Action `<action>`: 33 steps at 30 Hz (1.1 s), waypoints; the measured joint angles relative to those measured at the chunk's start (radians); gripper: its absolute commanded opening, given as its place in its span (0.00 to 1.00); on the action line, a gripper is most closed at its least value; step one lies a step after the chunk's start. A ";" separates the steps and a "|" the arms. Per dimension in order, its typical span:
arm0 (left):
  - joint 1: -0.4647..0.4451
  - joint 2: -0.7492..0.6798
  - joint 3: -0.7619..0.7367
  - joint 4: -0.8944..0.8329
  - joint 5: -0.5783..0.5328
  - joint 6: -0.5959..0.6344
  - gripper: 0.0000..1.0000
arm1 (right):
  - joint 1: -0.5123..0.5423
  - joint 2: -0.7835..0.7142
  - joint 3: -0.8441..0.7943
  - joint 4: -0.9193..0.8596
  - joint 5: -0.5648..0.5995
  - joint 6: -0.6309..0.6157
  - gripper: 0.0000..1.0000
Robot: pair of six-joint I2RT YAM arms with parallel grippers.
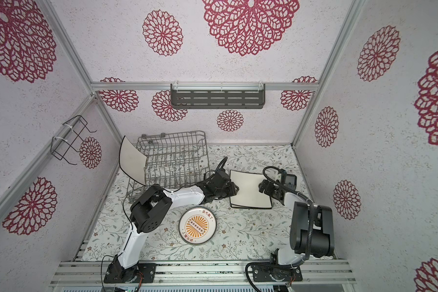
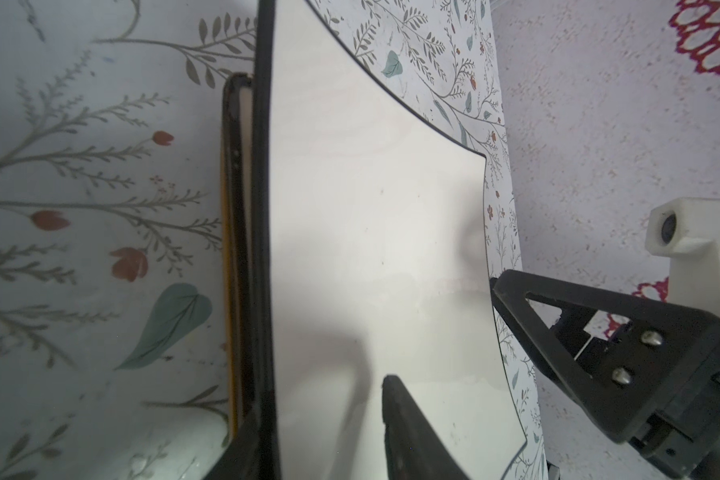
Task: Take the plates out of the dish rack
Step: 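Lower the cream plate onto the flowered plate while the right gripper steadies it, then press the cream plate flat onto the stack with both grippers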
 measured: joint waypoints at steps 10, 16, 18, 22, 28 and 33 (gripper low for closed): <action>0.000 0.000 0.004 -0.018 -0.003 0.004 0.31 | 0.000 0.014 0.003 0.007 -0.017 0.000 0.92; 0.000 0.000 0.010 -0.032 -0.005 0.011 0.32 | 0.000 0.029 0.005 0.008 -0.034 0.000 0.91; 0.000 0.000 0.011 -0.034 -0.006 0.016 0.32 | 0.000 0.031 0.005 0.009 -0.036 0.000 0.90; 0.000 -0.002 0.011 -0.042 -0.010 0.028 0.33 | 0.000 0.036 0.005 0.018 -0.038 0.000 0.89; -0.001 -0.010 0.012 -0.061 -0.021 0.048 0.35 | 0.000 0.037 0.005 0.031 -0.045 0.000 0.88; -0.002 -0.018 0.013 -0.081 -0.034 0.064 0.37 | 0.000 0.046 0.005 0.035 -0.047 0.000 0.88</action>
